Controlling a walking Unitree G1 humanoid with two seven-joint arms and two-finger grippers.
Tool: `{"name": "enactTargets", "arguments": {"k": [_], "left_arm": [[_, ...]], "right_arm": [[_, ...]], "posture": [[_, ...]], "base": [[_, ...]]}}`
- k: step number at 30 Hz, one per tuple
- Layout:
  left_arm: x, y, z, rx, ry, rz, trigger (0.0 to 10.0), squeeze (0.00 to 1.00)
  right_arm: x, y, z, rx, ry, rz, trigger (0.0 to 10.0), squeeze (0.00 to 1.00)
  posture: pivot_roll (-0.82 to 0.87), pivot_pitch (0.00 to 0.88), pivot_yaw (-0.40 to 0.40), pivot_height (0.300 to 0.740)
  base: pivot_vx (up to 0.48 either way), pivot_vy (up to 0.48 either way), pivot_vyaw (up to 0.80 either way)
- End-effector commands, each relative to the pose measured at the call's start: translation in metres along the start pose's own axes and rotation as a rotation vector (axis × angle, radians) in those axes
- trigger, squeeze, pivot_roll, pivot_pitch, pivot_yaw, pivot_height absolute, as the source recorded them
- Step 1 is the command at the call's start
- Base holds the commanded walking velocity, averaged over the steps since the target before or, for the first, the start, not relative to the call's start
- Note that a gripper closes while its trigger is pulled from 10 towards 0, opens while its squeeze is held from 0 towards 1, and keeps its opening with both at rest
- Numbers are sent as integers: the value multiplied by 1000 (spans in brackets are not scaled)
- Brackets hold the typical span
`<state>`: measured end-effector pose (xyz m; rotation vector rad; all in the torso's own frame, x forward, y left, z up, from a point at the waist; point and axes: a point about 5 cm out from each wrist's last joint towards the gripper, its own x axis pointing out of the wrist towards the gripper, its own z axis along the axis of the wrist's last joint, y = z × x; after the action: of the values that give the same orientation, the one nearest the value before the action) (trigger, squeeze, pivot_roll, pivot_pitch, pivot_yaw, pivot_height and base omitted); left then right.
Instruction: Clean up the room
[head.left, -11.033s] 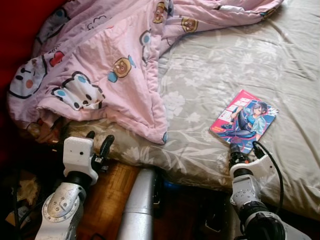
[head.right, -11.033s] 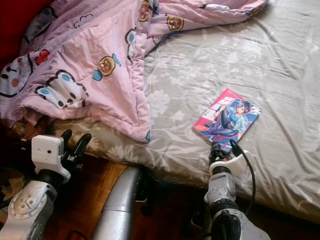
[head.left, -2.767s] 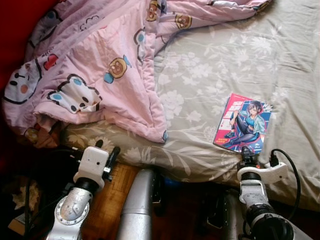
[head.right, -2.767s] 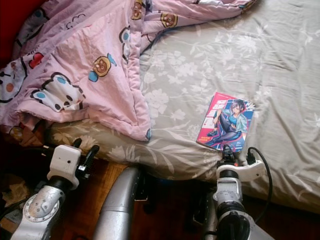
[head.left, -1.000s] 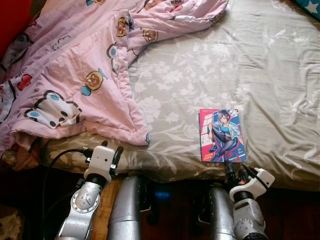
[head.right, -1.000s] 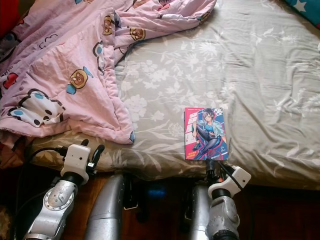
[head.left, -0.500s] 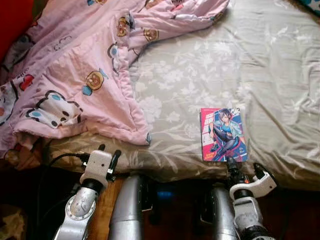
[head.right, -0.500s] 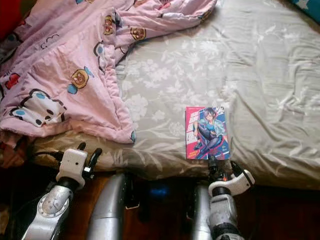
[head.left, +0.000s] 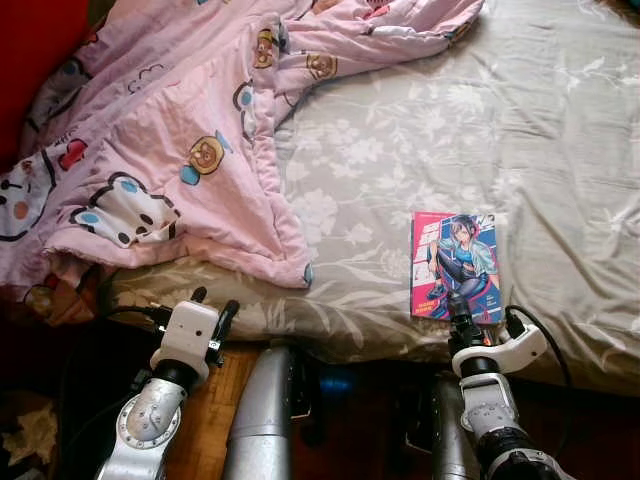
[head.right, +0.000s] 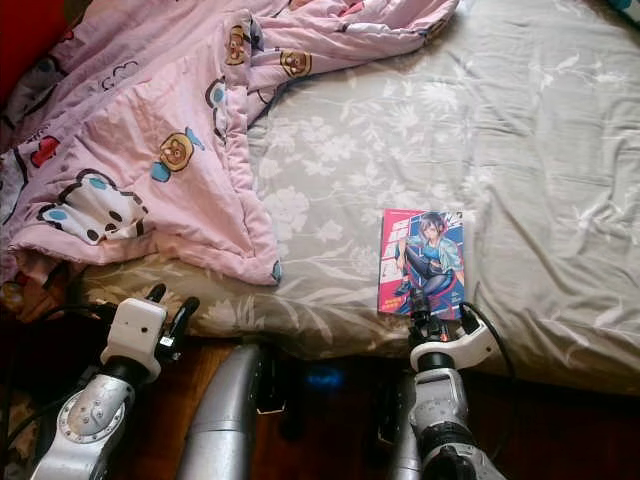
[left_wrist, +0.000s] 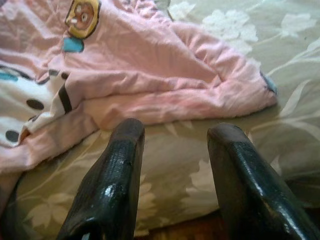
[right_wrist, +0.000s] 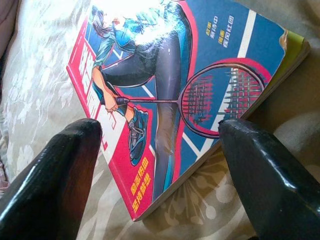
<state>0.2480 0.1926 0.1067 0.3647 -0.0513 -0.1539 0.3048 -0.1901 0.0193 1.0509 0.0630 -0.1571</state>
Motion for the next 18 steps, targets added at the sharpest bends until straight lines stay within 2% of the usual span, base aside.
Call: {"name": "enactTargets", "arguments": {"k": [1,9,18], "left_arm": [[-11,4,-8,1,53,1,10000,0],[-16,5,-8,3,74,-1,10000,0],[-16,4,-7,6,80,0,10000,0]], "right_arm": [[-12,-14,-11,27,32,-41,10000,0],[-21,-25,-13,46,26,-78,10000,0],[-22,-25,-12,62,4,-62,10000,0]], "posture": [[350,538,107,625],[357,551,114,625],[353,548,109,625]], "base": [[0,0,0],[0,0,0],[0,0,0]]}}
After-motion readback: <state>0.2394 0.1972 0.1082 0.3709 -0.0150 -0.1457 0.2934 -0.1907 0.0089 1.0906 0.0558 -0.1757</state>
